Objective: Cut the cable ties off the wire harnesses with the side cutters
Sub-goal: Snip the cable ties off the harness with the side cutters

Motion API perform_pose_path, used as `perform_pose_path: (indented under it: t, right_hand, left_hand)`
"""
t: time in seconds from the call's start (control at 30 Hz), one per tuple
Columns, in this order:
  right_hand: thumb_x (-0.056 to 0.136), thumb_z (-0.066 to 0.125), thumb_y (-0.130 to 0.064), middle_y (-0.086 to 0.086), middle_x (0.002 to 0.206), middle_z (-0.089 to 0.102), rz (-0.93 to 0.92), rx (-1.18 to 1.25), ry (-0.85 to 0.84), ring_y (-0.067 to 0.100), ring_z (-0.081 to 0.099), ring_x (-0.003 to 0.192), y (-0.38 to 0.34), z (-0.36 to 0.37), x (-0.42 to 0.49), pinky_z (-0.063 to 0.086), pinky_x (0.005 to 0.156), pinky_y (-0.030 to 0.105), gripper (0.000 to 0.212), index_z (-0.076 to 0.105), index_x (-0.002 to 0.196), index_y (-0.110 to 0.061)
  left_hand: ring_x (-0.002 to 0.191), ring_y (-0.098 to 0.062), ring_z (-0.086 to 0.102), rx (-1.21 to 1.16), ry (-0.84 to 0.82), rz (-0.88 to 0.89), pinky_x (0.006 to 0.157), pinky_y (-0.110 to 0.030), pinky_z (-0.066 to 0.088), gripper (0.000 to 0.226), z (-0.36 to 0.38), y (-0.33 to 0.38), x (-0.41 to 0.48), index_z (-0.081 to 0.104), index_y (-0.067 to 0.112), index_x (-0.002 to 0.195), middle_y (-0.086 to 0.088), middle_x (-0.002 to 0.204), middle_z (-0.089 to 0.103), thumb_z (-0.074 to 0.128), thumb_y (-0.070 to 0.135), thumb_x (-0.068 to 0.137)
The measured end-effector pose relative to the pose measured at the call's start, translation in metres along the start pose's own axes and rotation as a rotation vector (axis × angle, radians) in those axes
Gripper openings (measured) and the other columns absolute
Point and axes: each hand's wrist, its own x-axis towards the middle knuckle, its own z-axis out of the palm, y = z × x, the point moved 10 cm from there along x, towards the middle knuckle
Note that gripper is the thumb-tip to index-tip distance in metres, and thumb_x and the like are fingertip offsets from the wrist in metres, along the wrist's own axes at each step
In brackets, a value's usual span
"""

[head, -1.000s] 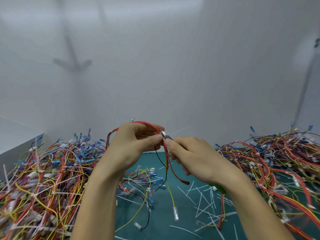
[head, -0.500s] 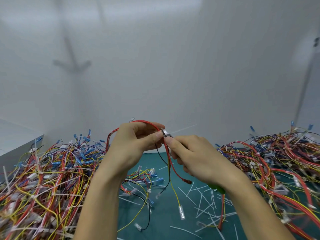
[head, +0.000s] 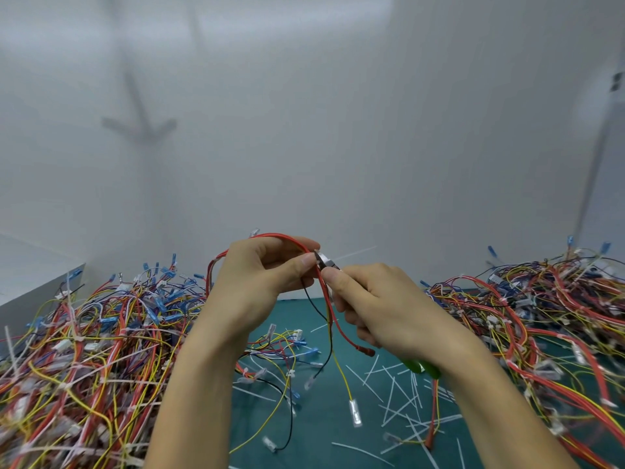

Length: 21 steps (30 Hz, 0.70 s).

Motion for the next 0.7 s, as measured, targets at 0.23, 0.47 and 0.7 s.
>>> perform_pose_path:
  t: [0.23,0.47,0.7]
  right_hand:
    - [0.100,0.044,-0.053,-0.008,0.044,0.048,-0.004,-0.017,-0.011,0.004,0.042,0.038,-0.003,0.003,-0.001,0.039,0.054,0.031,0.053,0.051,0.059,-0.021]
    - [0.099,0.043,-0.055,-0.007,0.046,0.048,-0.003,-0.033,-0.019,0.005,0.042,0.040,0.001,0.001,0.000,0.040,0.053,0.030,0.053,0.052,0.058,-0.022]
    - [0.097,0.043,-0.056,-0.002,0.058,0.056,0.028,-0.015,0.020,0.012,0.063,0.052,0.008,-0.004,0.004,0.053,0.057,0.029,0.048,0.061,0.072,-0.019]
  left_hand:
    - [0.074,-0.017,0.071,-0.016,0.034,-0.003,0.069,-0.021,0.059,0.013,-0.008,0.002,0.000,0.073,0.008,0.096,-0.012,0.086,0.076,0.066,0.001,0.087]
    - [0.076,-0.016,0.072,-0.018,0.032,-0.011,0.070,-0.021,0.059,0.014,-0.006,-0.001,0.000,0.074,0.007,0.097,-0.011,0.086,0.076,0.066,0.001,0.088]
    - [0.084,-0.020,0.074,0.057,0.028,-0.044,0.076,-0.026,0.061,0.014,-0.007,-0.009,0.003,0.073,0.008,0.100,-0.009,0.089,0.077,0.068,0.003,0.088]
